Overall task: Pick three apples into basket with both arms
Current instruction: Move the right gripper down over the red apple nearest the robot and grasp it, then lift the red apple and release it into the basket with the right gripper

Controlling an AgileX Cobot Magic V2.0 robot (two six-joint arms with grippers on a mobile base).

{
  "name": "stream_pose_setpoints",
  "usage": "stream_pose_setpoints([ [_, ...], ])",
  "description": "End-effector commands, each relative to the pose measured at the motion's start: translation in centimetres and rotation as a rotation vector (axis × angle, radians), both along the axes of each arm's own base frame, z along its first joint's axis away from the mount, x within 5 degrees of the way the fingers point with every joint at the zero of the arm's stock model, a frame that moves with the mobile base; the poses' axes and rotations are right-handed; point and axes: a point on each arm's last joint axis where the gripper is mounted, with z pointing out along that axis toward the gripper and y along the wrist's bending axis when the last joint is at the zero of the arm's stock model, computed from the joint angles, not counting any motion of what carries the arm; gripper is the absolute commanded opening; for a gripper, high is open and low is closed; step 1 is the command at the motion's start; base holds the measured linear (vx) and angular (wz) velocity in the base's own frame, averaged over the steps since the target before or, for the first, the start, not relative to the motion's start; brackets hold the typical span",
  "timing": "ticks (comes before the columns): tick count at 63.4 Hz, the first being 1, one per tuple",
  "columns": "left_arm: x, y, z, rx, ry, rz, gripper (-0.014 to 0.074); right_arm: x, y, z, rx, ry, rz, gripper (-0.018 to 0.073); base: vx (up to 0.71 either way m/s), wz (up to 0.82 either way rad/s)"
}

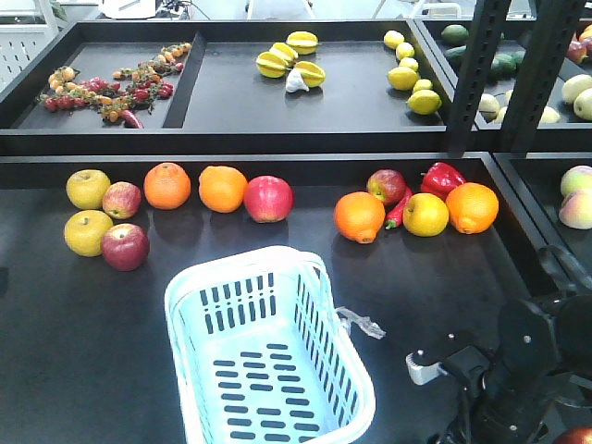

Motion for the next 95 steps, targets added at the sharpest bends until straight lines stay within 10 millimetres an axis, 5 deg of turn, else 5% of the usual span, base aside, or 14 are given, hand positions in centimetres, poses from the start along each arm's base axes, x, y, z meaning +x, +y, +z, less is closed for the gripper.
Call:
stream_pose_setpoints([
  [1, 0.2, -0.1, 1.2, -0.019, -0.077, -0.013, 0.0586, 0.8, 0.3, 0.1, 0.011, -0.035, -0.005, 0.0615, 0.00, 0.00],
  [25, 0.2, -0.1, 1.2, -0.019, -0.077, -0.013, 0.0586, 0.9, 0.3, -3.3, -0.031, 0.067, -0.042, 0.0596, 0.00, 0.00],
  [52, 0.2, -0.1, 1.2, -0.019, -0.077, -0.013, 0.0586, 0.9, 0.3, -2.7, -0.023, 0.061, -0.055, 0.0350, 0.00, 0.00],
  [71, 0.2, -0.1, 1.2, -0.019, -0.077, -0.013, 0.0586, 0.2, 0.2, 3.0, 0.042, -0.099, -0.048, 0.0350, 0.00, 0.00],
  [95, 0.2, -0.1, 1.2, -0.019, -0.077, -0.013, 0.0586, -3.5, -0.1, 12.0, 0.269, -0.414, -0.052, 0.0351, 0.00, 0.00],
])
